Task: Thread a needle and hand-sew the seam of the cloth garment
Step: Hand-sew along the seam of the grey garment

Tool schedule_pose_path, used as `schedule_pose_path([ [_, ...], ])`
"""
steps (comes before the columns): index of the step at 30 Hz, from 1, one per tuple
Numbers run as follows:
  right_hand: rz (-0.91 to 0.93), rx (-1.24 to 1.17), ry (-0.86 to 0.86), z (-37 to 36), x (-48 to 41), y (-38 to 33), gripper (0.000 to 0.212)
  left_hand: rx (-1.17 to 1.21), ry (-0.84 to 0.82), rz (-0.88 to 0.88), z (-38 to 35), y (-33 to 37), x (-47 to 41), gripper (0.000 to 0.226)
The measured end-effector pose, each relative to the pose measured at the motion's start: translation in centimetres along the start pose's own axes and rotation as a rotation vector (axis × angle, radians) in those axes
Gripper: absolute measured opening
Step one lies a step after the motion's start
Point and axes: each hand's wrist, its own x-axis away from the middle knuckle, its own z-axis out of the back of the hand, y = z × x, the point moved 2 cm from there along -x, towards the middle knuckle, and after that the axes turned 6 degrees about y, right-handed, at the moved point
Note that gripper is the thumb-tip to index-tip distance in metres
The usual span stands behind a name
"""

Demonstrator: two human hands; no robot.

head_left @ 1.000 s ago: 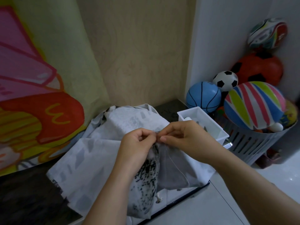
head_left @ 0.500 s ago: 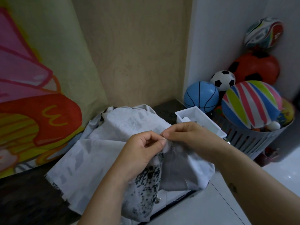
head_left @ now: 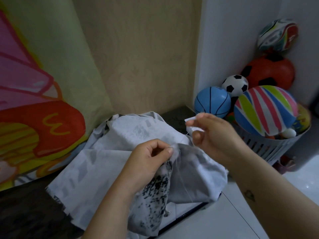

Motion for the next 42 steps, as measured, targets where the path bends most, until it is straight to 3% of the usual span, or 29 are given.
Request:
schedule_pose_path([
  [3,0.11,-0.229,0.006,0.2,0.0,-1.1,0.013,-0.011,0.012,0.011,0.0,-0.1,0.0,0.014],
  [4,0.231,-0.112,0.006,0.3,0.0,-1.4,0.014,-0.01,0.008,0.014,-0.1,-0.1,0.0,0.015],
  [8,0.829,0.992,0.177,1.5,-0.7,-1.7,0.015,-0.023,0.002,0.018,0.0,-0.4,-0.2,0.022],
  [9,0.849,1.149,0.196,2.0,-1.1,-1.7,0.014,-0.032,-0.004,0.02,0.0,-0.4,-0.2,0.024],
  [12,0.65,1.364,0.114,2.4,-1.9,-0.9,0.015,-0.045,-0.01,0.024,0.0,-0.5,-0.2,0.027],
  [16,0.307,1.113,-0.295,1.3,-0.8,0.6,0.01,-0.043,-0.011,0.015,-0.1,-0.5,-0.3,0.025],
  [20,0.253,1.096,-0.406,1.1,-0.2,0.1,0.002,-0.04,-0.011,0.013,-0.1,-0.3,-0.3,0.024],
  [25,0.298,0.873,-0.308,1.1,-0.2,-0.8,0.005,-0.024,-0.018,0.01,0.0,-0.5,-0.3,0.023],
  [32,0.061,-0.066,-0.15,1.8,-0.8,-1.9,0.013,-0.034,-0.014,0.024,0.1,-0.9,-0.4,0.02],
  [36,0.009,-0.508,-0.085,2.1,-0.8,-2.5,0.005,-0.059,0.013,0.051,0.0,-0.9,-0.3,0.019],
  [39,0.123,-0.545,0.027,2.4,-1.2,-2.1,0.013,-0.066,0.018,0.051,-0.1,-0.7,-0.2,0.019],
  [42,0.206,-0.344,0.075,2.6,-1.4,-1.8,0.008,-0.072,0.02,0.048,-0.2,-0.5,-0.3,0.02],
])
